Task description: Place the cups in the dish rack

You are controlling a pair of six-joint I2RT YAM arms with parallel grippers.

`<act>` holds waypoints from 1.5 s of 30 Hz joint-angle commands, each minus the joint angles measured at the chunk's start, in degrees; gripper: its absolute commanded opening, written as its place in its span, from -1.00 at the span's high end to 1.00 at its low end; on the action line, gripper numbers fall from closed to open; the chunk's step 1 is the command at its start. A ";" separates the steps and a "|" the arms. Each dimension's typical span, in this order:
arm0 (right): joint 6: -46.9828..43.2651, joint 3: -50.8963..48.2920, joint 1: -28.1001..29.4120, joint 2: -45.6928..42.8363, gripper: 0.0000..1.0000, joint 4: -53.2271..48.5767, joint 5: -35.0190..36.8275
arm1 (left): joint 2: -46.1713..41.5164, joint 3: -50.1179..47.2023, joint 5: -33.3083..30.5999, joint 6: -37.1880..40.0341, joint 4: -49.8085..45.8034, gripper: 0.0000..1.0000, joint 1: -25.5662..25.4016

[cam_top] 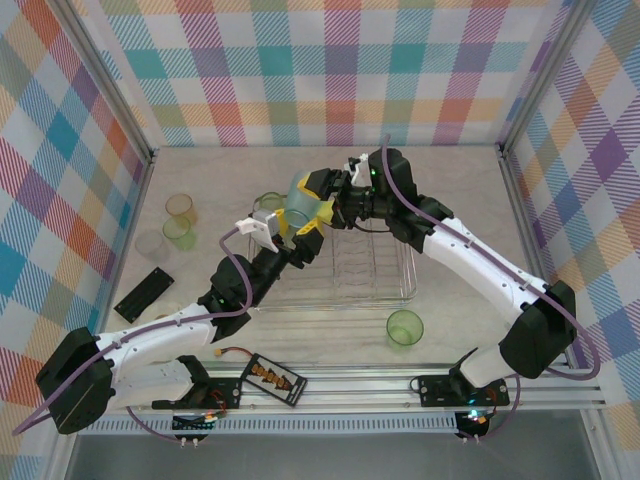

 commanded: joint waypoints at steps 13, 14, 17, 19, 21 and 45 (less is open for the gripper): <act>-2.22 -1.73 0.37 0.32 -0.18 -0.95 3.75 | -2.99 2.93 -6.21 -7.03 -2.55 -0.60 -0.40; -2.11 -1.79 0.37 0.41 -0.18 -0.87 3.79 | -2.54 3.07 -5.58 -7.29 -2.48 -0.60 -0.43; -2.27 -1.62 0.37 0.37 -0.18 -0.90 4.18 | -1.45 3.38 -4.00 -7.76 -2.78 -0.61 -0.37; -2.36 -1.52 0.34 0.16 -0.19 -1.09 4.75 | -1.34 3.13 -3.89 -7.95 -3.13 -0.62 -0.54; -2.36 -1.36 0.32 0.07 -0.19 -0.90 4.98 | -1.56 2.85 -4.35 -8.05 -3.79 -0.64 -0.72; -0.07 -1.58 0.37 1.28 -0.21 1.63 2.00 | 0.61 6.54 -7.73 -12.68 -9.75 -0.12 -1.16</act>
